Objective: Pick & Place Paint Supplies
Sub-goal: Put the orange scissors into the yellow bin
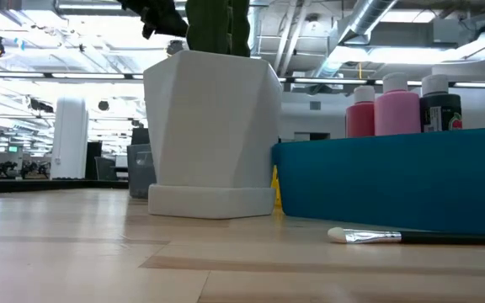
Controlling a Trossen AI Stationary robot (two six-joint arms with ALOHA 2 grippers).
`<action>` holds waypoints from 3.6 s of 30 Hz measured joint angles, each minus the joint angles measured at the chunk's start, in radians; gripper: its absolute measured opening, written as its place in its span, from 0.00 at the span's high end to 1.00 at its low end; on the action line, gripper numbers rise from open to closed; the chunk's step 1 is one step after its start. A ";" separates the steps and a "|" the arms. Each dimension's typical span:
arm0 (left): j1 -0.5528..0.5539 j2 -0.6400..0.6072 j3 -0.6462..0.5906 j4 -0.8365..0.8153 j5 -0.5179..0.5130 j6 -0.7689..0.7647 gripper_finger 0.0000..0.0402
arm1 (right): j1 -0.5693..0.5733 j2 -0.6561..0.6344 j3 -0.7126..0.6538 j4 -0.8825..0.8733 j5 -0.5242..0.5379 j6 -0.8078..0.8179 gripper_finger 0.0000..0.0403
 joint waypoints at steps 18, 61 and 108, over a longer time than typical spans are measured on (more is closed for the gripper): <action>-0.223 -0.001 0.000 0.240 -0.027 -0.317 0.81 | 0.124 0.107 -0.086 0.069 0.030 0.007 0.67; -0.477 -0.002 0.000 0.265 -0.278 -0.375 0.81 | 0.267 0.231 -0.104 0.382 0.103 0.034 0.68; -0.502 -0.002 0.000 0.212 -0.278 -0.372 0.81 | 0.286 -0.052 -0.117 0.065 0.387 0.033 1.00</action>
